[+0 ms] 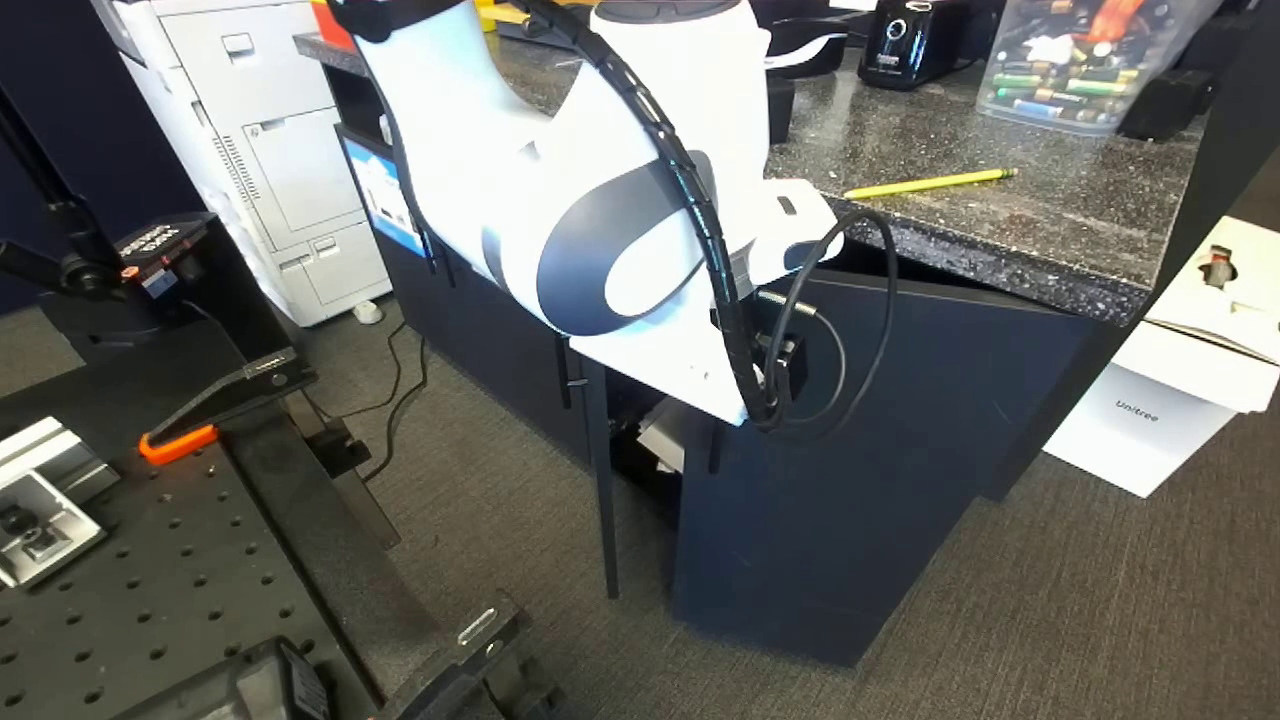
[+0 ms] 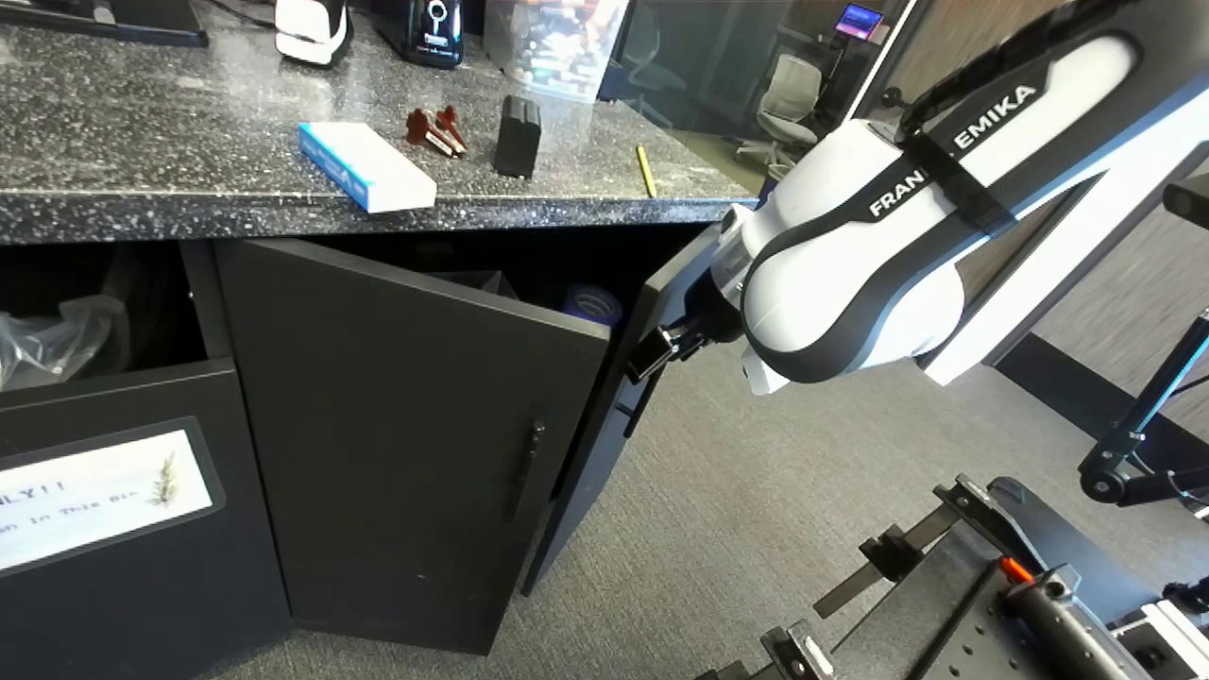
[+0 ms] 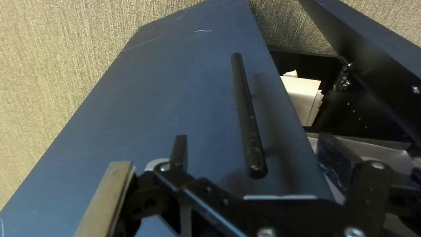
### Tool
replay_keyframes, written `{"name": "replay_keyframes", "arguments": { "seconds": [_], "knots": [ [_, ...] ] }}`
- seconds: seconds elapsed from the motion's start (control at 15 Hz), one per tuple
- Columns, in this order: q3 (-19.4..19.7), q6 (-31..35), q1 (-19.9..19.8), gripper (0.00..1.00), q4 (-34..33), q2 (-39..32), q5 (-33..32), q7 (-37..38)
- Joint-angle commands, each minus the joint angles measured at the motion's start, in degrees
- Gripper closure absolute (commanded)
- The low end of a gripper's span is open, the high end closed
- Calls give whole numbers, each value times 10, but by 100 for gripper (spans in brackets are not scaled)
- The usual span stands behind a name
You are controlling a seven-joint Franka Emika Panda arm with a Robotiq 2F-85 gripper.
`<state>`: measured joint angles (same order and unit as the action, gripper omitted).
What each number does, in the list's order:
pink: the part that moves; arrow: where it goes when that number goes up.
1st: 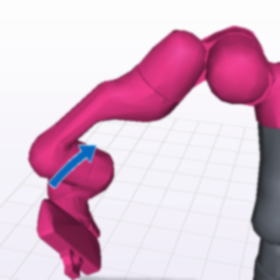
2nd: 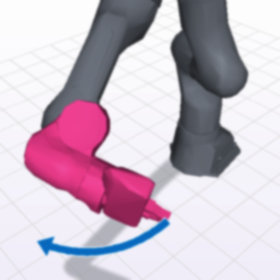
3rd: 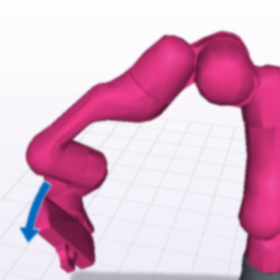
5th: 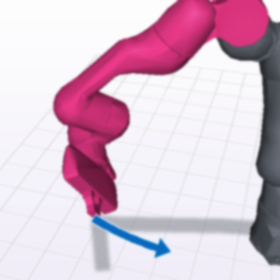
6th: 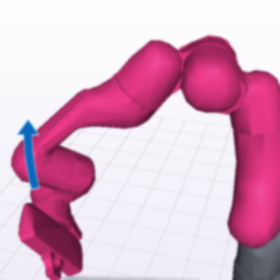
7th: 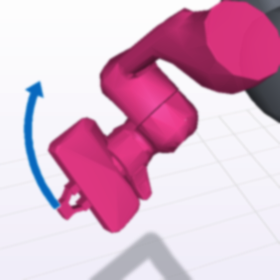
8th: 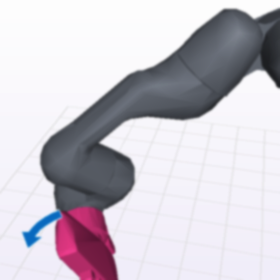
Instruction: Open the left door of the cabinet
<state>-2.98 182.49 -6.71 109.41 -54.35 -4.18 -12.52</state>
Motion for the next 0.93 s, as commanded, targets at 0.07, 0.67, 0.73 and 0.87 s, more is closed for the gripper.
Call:
{"name": "replay_keyframes", "arguments": {
  "seconds": [0.07, 0.67, 0.73, 0.87],
  "knots": [
    [-80, -70, -75, 0, 113, 112, -32, -24],
    [-91, -49, -76, 0, 113, 107, -39, -31],
    [-92, -47, -77, 0, 113, 107, -39, -32],
    [-94, -45, -77, 0, 112, 106, -39, -32]
  ]
}}
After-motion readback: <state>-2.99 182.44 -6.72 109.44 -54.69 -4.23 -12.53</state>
